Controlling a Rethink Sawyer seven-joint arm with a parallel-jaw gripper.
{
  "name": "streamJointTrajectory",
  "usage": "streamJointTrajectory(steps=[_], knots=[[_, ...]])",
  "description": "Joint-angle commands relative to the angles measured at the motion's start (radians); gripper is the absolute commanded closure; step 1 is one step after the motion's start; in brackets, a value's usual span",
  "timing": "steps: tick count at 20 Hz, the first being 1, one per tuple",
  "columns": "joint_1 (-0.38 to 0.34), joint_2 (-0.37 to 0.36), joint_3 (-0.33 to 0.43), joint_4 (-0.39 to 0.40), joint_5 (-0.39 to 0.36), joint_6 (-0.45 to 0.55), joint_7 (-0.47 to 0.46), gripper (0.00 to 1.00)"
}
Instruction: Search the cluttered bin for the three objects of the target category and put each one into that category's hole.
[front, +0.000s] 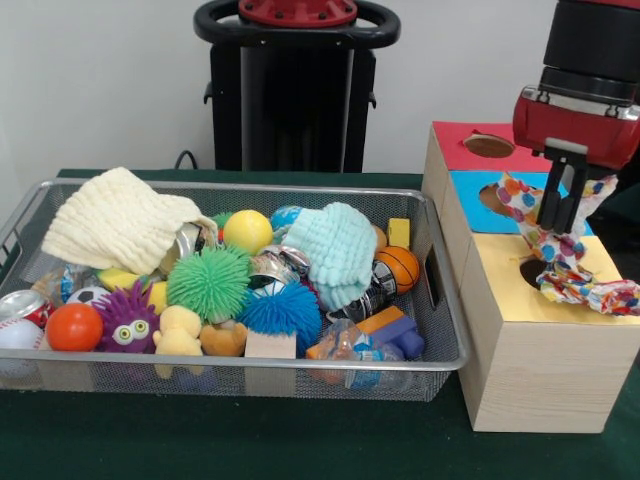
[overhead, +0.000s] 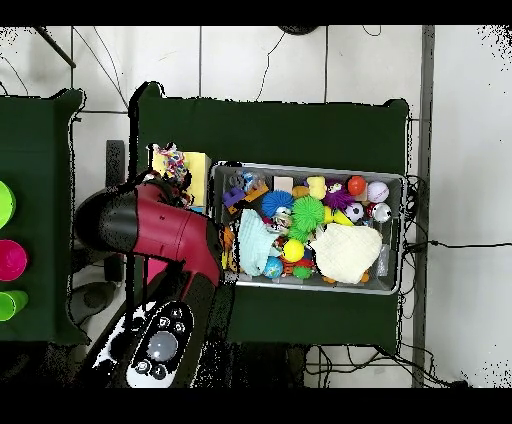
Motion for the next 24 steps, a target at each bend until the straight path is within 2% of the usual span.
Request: streamJointTrajectory(steps=[1, 7, 12, 17, 24], knots=[[-0.044, 0.016, 0.164, 0.084, 0.058, -0.142, 0.24, 1.0], [-0.02, 0.049, 0.143, 0.059, 0.067, -0.161, 0.253, 1.0], [-0.028, 0.075, 0.167, 0.037, 0.079, -0.217, 0.241, 1.0], [-0.022, 0.141, 0.148, -0.013, 0.088, -0.292, 0.238, 1.0], [0.092, 0.271, -0.047, -0.101, 0.171, -0.249, 0.292, 1.0]])
